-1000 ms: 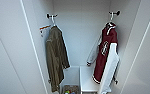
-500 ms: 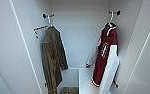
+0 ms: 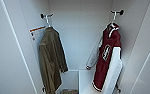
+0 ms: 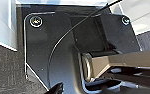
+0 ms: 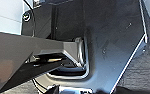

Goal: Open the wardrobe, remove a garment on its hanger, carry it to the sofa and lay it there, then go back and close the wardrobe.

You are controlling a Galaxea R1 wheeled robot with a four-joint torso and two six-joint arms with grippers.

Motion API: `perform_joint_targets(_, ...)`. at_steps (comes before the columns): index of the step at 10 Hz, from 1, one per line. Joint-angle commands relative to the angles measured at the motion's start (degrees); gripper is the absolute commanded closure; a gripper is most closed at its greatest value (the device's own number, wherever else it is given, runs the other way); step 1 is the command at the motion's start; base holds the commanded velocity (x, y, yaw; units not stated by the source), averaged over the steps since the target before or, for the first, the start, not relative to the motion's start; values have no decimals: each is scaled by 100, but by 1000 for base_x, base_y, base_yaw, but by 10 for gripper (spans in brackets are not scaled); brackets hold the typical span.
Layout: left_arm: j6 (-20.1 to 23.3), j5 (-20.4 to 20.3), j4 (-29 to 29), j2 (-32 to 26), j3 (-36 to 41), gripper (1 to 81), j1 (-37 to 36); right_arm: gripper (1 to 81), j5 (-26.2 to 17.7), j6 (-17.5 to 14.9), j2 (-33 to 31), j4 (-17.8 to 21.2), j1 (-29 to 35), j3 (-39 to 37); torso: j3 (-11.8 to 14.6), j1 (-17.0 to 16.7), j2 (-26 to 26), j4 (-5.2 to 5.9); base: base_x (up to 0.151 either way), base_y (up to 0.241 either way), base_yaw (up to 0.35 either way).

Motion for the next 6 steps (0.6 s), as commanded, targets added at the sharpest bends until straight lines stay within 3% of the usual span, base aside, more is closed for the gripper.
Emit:
perform_joint_targets(1, 35, 261, 61, -13, -10, 10, -192, 10, -326, -8, 51, -47, 156, 27, 0, 1, 0, 0, 99, 0, 0)
perform_joint_targets(6, 35, 261, 62, -13, -10, 10, -192, 10, -334, -17, 51, -47, 191, 27, 0, 1, 0, 0, 99, 0, 0)
